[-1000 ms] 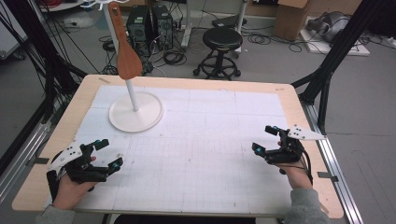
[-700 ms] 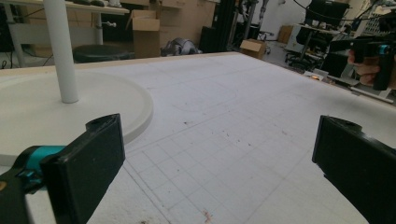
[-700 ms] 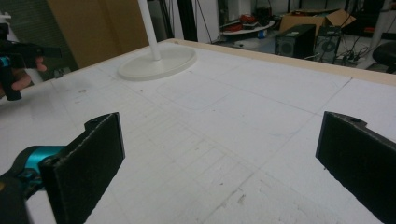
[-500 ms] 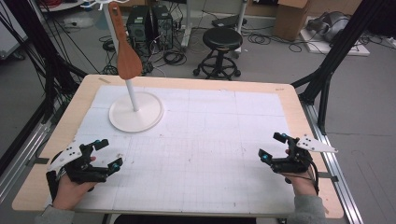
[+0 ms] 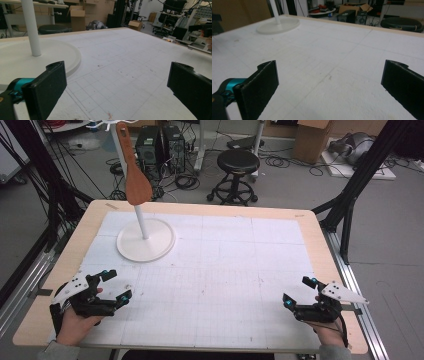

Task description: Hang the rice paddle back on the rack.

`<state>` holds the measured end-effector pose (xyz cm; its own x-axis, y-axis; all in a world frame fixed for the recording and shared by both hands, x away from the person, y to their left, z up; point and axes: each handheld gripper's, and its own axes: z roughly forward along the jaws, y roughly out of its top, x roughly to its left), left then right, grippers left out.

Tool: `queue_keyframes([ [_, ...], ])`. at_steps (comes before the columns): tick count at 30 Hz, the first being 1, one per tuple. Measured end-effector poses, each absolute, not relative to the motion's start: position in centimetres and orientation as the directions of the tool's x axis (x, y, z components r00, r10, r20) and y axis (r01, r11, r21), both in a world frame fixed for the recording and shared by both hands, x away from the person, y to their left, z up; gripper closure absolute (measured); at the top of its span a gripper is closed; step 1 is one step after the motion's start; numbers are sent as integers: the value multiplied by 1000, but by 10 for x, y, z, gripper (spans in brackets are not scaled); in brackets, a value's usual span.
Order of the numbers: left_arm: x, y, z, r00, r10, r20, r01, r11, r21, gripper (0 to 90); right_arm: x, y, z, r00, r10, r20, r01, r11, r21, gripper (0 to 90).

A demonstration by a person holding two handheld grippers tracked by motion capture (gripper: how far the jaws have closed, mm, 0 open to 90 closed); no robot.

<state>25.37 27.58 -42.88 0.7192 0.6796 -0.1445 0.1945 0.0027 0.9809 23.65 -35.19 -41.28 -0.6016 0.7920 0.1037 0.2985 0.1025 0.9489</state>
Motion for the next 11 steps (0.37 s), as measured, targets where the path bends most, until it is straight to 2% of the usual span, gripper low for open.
queue_keyframes([
  [11, 251, 276, -429, 718, 681, -143, 200, -4, 980, 30, 241, -343, -417, -648, 751, 128, 296, 93, 951, 0],
])
